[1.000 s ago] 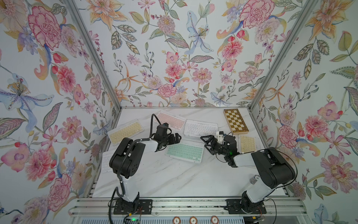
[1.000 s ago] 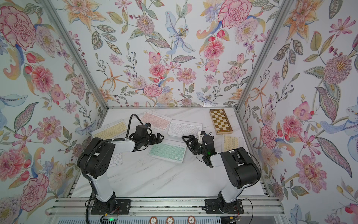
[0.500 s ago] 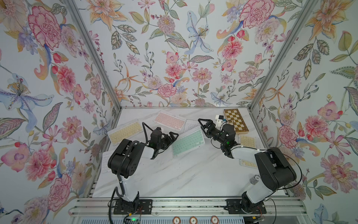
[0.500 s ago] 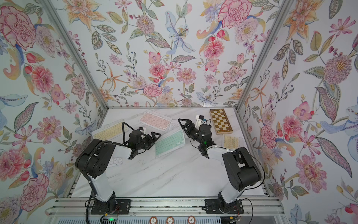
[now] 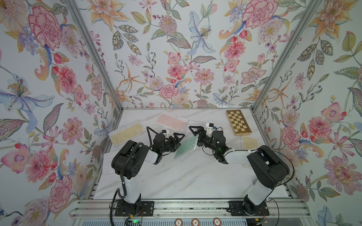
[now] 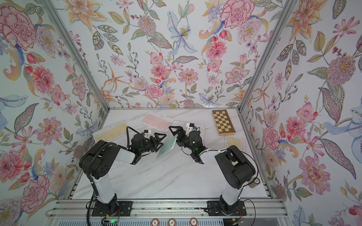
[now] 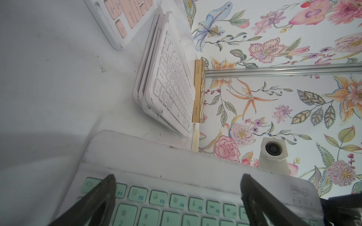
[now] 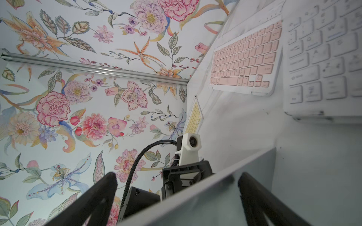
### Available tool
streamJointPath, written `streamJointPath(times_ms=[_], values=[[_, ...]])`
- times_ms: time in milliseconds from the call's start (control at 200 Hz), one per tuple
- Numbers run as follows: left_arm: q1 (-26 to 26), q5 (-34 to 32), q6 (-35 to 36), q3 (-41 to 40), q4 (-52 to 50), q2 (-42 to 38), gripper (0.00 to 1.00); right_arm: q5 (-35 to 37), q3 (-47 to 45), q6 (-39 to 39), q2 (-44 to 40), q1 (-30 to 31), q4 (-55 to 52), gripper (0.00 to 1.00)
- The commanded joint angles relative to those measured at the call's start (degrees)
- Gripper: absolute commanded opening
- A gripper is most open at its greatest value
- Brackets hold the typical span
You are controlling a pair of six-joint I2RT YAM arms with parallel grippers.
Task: Stack the numeric keypads
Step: Pick up the numeric keypad from the center of the board.
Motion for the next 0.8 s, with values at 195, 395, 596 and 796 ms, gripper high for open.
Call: streamJointPath(times_ms=[195,395,596,796], values=[[-0.1,1.3,0.1,-1.3,1.3,-1.1,0.99,1.7,7.0,0.0,-11.3,1.2,-32.0,0.99],[-0.1,1.1,0.3,-2.0,1.6,-1.0,0.99,-0.8,11.1,1.6,-12.2,2.2,-43.5,0.96],[-0.1,0.9,0.5,-2.5,1.6,-0.8,0.99,0.4,14.6,-2.1,-13.9,3.8,-51.8,0.72],[-0.1,0.8,0.6,-2.4,1.2,-0.6,0.99,0.9,17.1,-5.3,-15.2,4.2,-55.7,0.56]])
